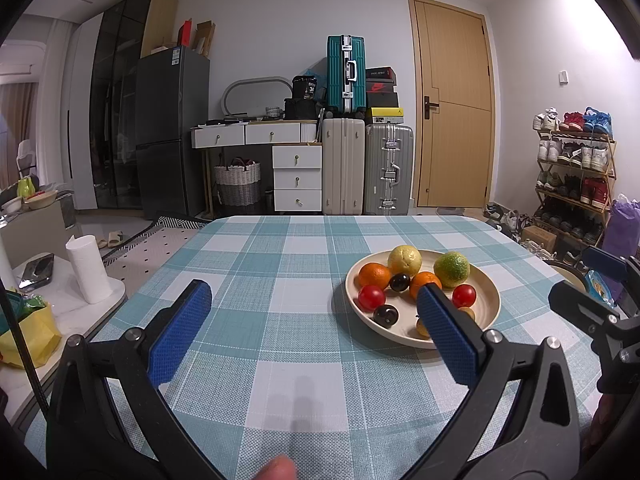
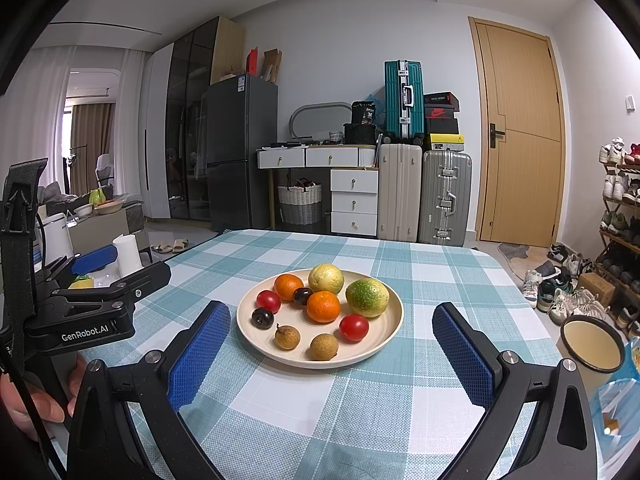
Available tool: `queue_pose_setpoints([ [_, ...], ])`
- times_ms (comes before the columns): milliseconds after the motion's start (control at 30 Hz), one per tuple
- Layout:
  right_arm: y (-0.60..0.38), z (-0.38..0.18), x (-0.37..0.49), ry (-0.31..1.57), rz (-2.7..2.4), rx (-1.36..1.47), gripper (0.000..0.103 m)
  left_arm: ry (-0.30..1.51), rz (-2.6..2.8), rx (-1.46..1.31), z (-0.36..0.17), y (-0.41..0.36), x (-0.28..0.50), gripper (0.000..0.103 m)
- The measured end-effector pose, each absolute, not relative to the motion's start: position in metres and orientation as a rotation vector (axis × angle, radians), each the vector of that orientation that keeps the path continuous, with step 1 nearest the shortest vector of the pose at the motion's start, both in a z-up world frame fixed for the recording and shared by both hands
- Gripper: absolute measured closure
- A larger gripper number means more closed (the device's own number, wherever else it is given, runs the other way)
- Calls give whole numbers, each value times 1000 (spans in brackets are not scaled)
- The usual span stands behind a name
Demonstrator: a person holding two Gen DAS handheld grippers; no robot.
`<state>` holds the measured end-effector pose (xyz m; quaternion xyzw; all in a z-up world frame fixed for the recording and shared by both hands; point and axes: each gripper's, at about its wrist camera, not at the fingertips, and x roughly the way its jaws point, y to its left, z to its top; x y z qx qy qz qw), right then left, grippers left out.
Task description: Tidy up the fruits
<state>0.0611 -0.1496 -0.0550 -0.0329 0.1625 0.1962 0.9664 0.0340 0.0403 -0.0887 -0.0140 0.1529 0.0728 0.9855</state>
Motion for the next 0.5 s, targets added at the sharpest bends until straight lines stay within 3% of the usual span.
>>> queue_pose_setpoints([
  [500,-150,-55,60,329,396,-66,0,307,145,-28,-90,40,35,0],
])
